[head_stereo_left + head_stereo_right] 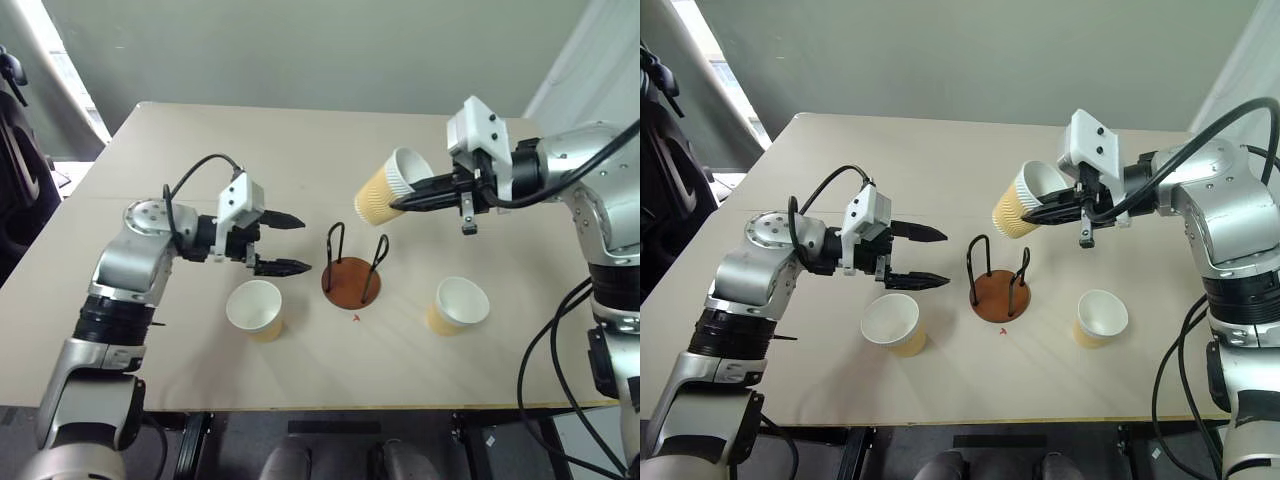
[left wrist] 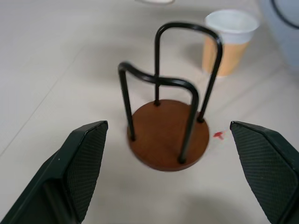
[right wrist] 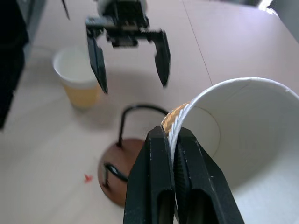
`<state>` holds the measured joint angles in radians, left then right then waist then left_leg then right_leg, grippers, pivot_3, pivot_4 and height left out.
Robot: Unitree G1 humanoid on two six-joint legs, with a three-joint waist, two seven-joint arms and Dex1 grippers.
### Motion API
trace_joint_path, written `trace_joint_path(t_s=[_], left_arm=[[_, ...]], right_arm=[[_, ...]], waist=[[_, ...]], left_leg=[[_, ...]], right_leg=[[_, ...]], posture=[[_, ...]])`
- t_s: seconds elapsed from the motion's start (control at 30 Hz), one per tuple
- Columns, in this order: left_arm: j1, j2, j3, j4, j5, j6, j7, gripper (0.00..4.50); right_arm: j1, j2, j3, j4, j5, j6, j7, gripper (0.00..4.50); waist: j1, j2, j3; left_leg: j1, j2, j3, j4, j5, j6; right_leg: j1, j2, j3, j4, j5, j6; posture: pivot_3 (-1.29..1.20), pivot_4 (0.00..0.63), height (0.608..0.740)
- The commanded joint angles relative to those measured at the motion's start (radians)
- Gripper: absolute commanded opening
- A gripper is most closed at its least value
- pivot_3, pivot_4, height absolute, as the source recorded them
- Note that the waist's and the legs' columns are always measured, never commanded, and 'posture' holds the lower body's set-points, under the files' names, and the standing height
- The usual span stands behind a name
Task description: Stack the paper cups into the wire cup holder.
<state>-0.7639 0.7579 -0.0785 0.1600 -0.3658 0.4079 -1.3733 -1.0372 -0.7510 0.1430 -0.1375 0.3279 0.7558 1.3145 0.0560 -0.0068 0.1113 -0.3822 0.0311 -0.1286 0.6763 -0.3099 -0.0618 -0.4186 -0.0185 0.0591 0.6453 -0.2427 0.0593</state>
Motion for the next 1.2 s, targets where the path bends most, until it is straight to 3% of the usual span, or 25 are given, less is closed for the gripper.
trace_joint_path(t_s=[0.03,0.4,1.07,1.2], left_arm=[[-0.029,0.043,0.048,-0.036,-0.037,0.025,-0.027,4.5],[-0.029,0.133,0.094,-0.082,-0.076,0.077,-0.032,4.5],[-0.018,0.129,0.08,-0.082,-0.067,0.069,-0.008,4.5],[-0.016,0.13,0.08,-0.084,-0.066,0.069,-0.005,4.5]], right_arm=[[-0.027,0.003,-0.013,-0.033,0.031,0.013,-0.022,0.06],[0.009,-0.013,0.039,-0.054,0.046,-0.012,-0.001,0.06],[0.041,-0.034,0.175,0.001,-0.118,-0.282,0.049,0.06],[0.034,-0.015,0.171,0.004,-0.115,-0.288,0.049,0.97]], waist=[[0.0,0.0,0.0],[-0.002,0.0,0.0],[-0.007,0.0,0.0],[-0.008,0.0,0.0]], left_leg=[[0.0,0.0,0.0,0.0,0.0,0.0],[0.0,0.0,-0.001,0.0,0.0,0.0],[0.0,0.0,-0.001,0.001,0.0,0.0],[0.0,0.0,-0.001,0.001,0.0,0.0]], right_leg=[[0.0,0.0,0.0,0.0,0.0,0.0],[0.0,0.0,0.0,-0.001,0.0,0.0],[0.0,0.0,0.0,0.0,0.0,0.0],[0.0,0.0,0.0,0.0,0.0,0.0]], posture=[[0.0,0.15,0.74],[0.0,0.15,0.74],[0.0,0.15,0.74],[0.0,0.15,0.74]])
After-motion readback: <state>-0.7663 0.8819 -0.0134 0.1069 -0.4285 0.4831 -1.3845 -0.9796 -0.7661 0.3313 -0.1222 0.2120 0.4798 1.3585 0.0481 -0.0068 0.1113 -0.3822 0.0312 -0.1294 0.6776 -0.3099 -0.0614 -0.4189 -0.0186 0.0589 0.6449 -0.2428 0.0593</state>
